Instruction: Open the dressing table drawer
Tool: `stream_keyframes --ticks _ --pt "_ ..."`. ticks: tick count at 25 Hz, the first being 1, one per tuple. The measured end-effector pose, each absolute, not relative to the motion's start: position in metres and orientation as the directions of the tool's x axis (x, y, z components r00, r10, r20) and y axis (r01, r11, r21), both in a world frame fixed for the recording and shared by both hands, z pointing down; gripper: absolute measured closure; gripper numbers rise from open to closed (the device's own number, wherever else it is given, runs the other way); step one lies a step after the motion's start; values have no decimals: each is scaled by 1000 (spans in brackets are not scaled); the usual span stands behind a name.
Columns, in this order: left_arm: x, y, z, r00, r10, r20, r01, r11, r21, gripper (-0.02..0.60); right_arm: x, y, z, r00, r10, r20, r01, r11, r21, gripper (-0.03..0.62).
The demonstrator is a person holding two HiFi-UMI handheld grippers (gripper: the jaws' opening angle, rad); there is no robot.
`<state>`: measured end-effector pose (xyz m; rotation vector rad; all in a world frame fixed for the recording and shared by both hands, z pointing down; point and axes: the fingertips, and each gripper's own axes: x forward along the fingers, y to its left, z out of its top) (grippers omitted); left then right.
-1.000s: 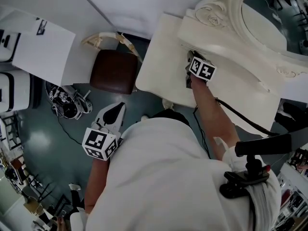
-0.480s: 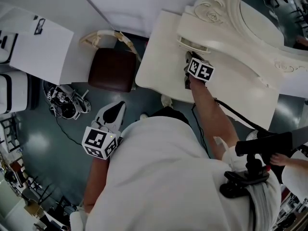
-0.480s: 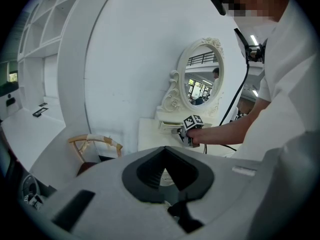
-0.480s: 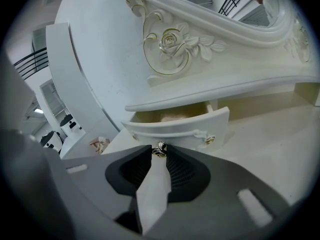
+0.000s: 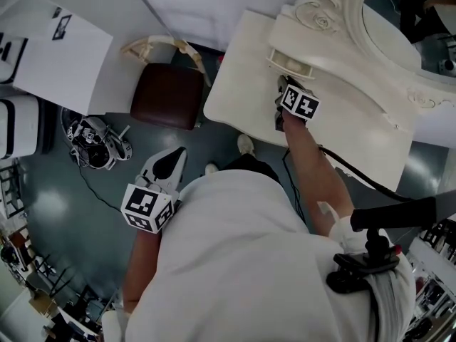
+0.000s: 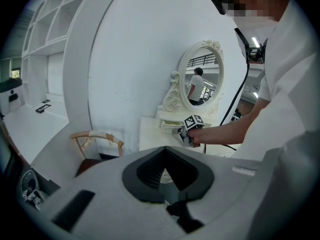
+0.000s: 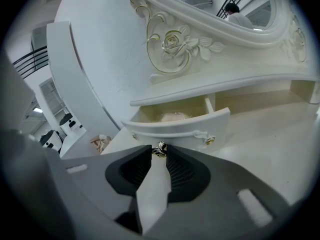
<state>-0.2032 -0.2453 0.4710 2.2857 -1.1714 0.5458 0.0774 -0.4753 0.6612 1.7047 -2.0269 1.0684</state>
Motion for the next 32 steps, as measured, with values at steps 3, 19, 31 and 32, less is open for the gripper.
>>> stream_keyframes --ticks 3,19,31,32 --pt "-206 -241 473 546 -625 557 -830 -495 258 578 77 -472 663 -259 -724 639 -936 26 -350 500" --pt "-218 -221 474 547 -631 549 -830 -492 262 578 70 -459 664 -255 -725 640 -941 32 -338 499" --pt "-228 -206 471 571 -619 539 -814 -512 274 578 68 -440 658 -245 -731 637 -944 30 -329 467" --pt "-228 -204 471 575 -617 537 -811 -517 274 578 68 -436 657 -245 -730 639 -944 30 -327 467"
